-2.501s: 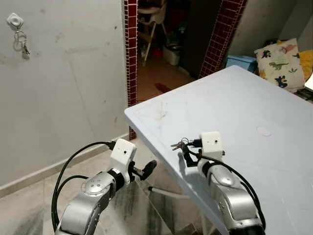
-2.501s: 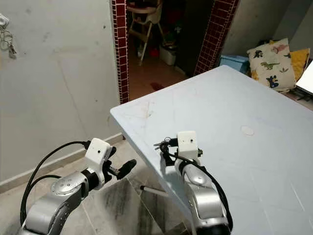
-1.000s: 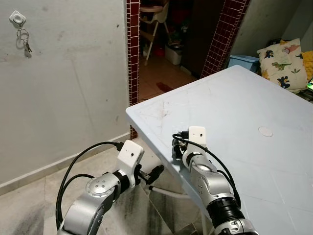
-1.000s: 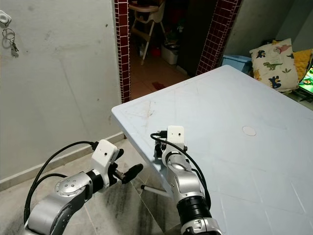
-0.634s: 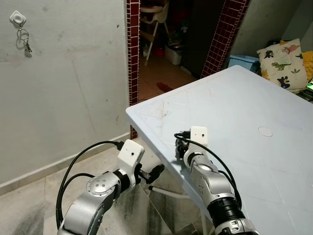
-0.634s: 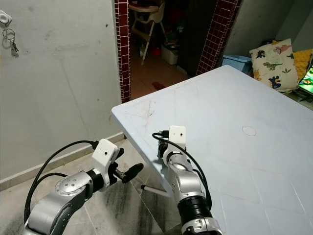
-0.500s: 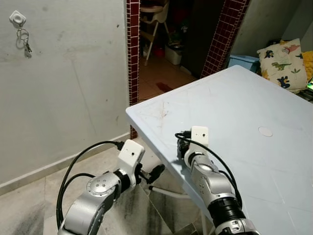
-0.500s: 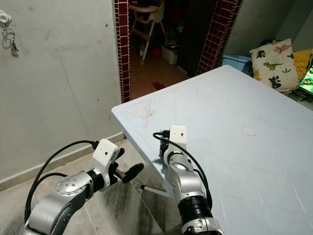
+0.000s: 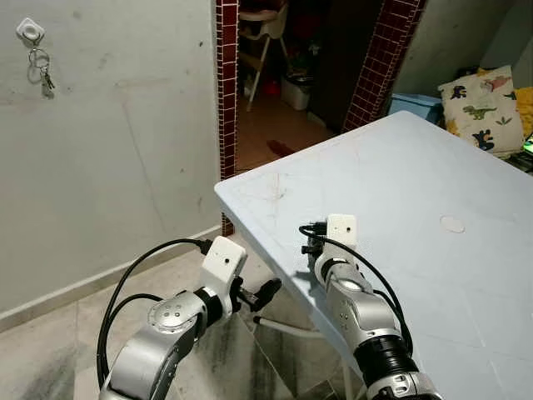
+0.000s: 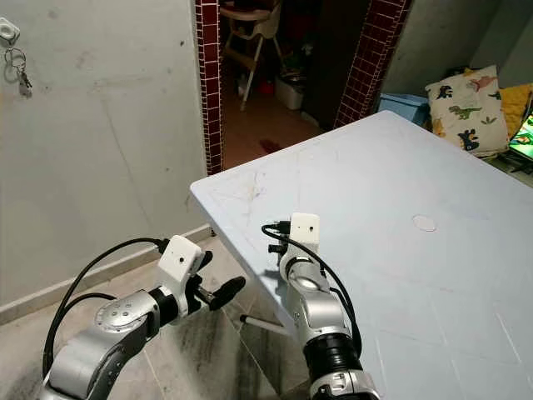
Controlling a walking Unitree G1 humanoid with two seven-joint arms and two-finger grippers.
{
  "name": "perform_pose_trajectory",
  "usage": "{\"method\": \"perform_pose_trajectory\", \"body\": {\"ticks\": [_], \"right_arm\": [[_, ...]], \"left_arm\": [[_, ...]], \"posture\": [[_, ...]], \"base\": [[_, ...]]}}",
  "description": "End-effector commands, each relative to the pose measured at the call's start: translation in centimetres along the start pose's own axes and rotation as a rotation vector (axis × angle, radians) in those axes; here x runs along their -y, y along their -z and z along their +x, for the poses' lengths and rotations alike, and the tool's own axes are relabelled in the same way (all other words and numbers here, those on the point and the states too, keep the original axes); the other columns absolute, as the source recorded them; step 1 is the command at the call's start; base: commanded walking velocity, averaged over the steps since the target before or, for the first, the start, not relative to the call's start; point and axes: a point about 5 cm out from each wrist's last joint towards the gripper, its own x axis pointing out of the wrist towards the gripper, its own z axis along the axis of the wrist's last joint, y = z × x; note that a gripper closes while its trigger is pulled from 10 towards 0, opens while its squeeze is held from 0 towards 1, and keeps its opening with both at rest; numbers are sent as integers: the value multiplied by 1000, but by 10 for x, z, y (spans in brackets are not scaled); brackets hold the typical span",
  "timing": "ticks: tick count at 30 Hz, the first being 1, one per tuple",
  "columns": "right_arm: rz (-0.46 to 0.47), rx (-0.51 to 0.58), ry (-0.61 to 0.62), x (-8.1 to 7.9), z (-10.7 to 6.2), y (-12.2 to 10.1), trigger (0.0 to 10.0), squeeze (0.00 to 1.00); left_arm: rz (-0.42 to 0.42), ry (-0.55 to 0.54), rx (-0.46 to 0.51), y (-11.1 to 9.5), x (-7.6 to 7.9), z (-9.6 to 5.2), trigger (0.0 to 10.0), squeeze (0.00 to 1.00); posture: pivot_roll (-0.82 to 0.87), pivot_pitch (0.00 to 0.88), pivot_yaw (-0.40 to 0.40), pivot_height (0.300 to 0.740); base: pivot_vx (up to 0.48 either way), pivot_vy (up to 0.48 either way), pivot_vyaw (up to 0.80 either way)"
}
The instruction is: Hang keys on a hook
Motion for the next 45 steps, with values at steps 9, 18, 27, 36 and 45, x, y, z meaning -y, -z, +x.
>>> {"method": "perform_pose_trajectory", "body": {"ticks": [9, 18, 27, 36, 45], "right_arm": [[-5, -37, 25, 11, 1, 7, 0, 0], [51, 130, -18, 12, 1, -24, 0, 0], [112, 300, -144, 14, -11, -51, 3961, 0], [263, 209, -475, -8, -30, -39, 10000, 0], [406, 124, -455, -1, -36, -23, 10000, 0]], "left_arm": [[6, 12, 0, -1, 2, 5, 10000, 0], [6, 7, 7, -1, 2, 7, 10000, 0], [8, -75, 57, -7, -6, 9, 10000, 0], [10, -75, 61, -8, -7, 10, 10000, 0], [14, -75, 54, -6, -8, 9, 10000, 0]], "posture": [[179, 0, -76, 740], [178, 0, -79, 740], [176, 0, -82, 740], [175, 0, -76, 740], [178, 0, -75, 740]], "base": [[0, 0, 0], [0, 0, 0], [0, 0, 0], [0, 0, 0], [0, 0, 0]]}}
